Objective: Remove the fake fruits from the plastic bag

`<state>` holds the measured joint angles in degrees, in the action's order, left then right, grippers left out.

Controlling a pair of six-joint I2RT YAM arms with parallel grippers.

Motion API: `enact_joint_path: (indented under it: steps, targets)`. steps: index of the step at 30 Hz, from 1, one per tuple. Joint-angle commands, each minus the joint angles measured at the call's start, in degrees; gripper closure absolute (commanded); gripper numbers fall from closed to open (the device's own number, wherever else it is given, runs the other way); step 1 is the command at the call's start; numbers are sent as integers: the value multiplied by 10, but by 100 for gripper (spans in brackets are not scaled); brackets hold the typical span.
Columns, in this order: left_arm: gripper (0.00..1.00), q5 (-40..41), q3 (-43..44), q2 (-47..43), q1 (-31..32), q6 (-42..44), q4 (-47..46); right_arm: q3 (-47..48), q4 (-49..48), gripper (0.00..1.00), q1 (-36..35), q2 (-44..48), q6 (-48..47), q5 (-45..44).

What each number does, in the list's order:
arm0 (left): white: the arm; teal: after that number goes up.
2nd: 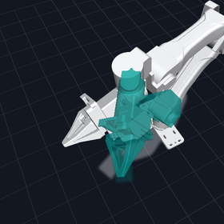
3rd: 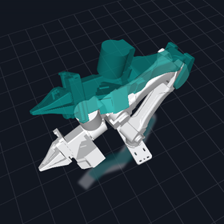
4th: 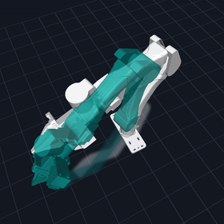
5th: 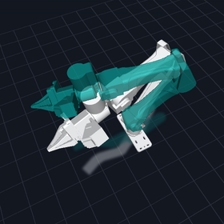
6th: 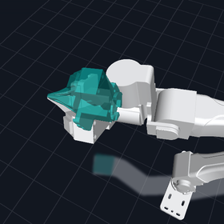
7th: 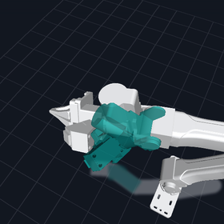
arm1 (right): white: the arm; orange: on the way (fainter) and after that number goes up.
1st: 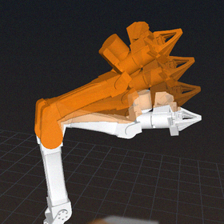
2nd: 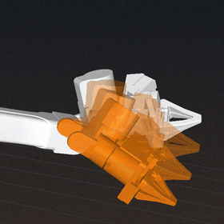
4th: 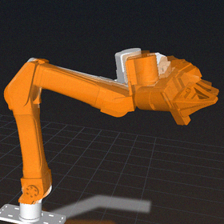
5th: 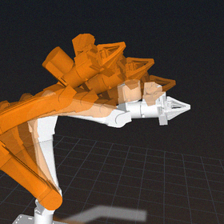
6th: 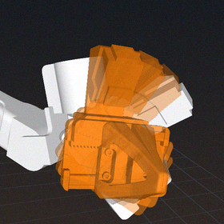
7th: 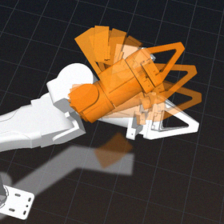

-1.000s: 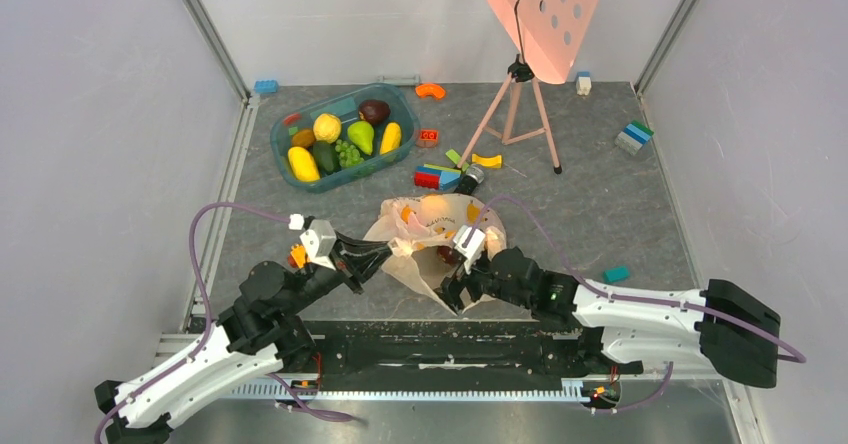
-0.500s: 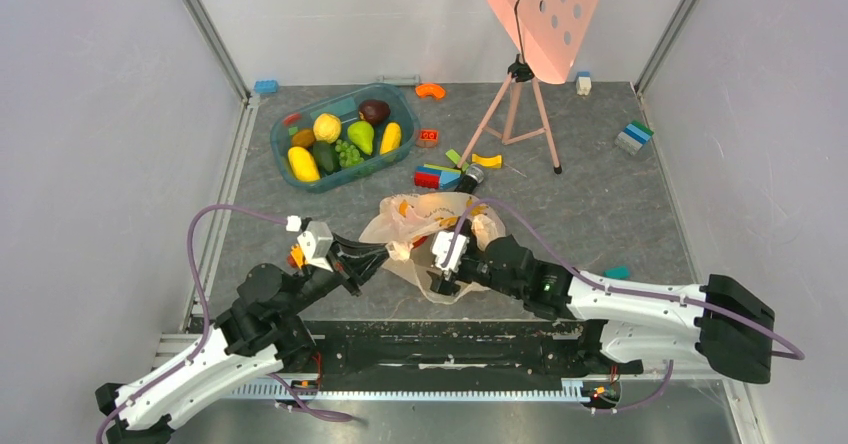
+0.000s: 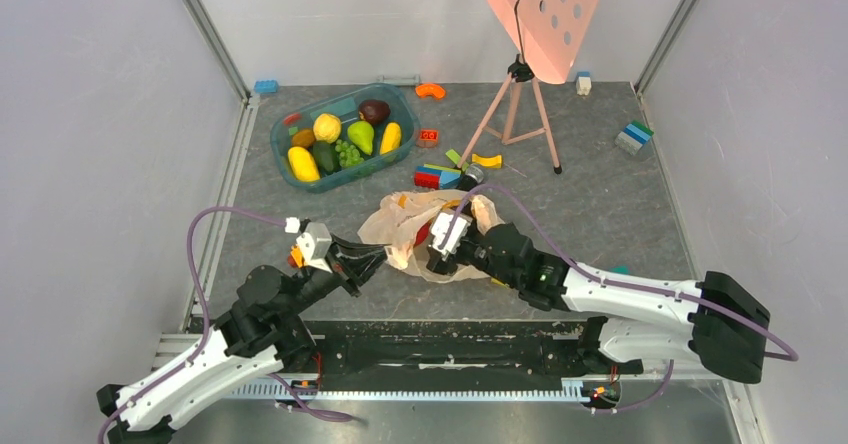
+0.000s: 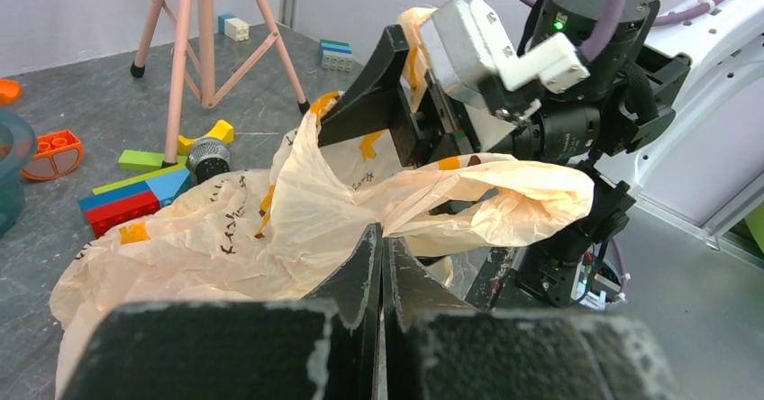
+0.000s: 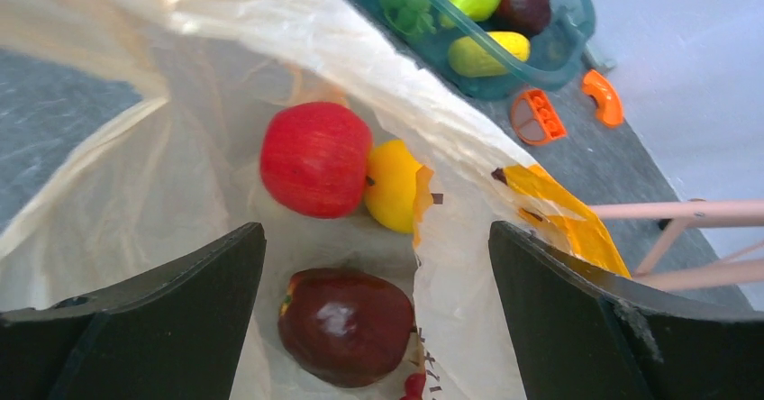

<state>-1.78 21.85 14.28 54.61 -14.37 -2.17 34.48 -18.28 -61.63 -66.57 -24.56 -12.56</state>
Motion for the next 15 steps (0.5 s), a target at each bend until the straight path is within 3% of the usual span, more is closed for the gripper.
enact_joint_path:
  steps: [1,7,15]
  targets:
    - [98,36,-11,-16,-2,-29,3,-40,-52,2,0,33,31,94]
    - [98,80,-48,-64,-2,-59,-2,-104,-101,6,-13,47,65,171]
    - [98,82,-85,-102,-2,-99,1,-134,-144,7,-77,4,72,178]
